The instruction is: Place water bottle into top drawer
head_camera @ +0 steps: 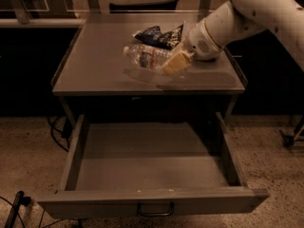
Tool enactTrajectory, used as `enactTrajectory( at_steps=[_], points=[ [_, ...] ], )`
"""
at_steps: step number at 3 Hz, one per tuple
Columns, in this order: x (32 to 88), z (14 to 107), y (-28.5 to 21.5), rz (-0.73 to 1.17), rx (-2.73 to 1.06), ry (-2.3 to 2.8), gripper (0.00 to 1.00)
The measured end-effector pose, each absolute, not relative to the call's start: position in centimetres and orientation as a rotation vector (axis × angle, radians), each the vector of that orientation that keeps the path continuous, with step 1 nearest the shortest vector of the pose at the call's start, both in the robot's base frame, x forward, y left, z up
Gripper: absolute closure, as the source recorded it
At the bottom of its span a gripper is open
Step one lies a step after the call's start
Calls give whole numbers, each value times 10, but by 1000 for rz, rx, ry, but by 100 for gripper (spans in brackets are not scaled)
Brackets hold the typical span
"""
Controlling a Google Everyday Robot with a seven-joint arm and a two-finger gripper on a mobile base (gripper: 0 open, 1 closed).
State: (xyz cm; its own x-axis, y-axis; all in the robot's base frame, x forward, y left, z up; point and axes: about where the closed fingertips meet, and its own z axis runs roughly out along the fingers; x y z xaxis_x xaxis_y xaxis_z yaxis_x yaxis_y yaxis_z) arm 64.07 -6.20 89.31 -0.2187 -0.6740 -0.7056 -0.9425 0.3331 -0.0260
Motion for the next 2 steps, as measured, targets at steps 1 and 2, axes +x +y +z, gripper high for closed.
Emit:
enactTrajectory(
  at_steps=[1,2],
  points=[
    [601,878,-83,562,-1368,2006,100],
    [559,856,-100,584,-1315,2034,100]
  ],
)
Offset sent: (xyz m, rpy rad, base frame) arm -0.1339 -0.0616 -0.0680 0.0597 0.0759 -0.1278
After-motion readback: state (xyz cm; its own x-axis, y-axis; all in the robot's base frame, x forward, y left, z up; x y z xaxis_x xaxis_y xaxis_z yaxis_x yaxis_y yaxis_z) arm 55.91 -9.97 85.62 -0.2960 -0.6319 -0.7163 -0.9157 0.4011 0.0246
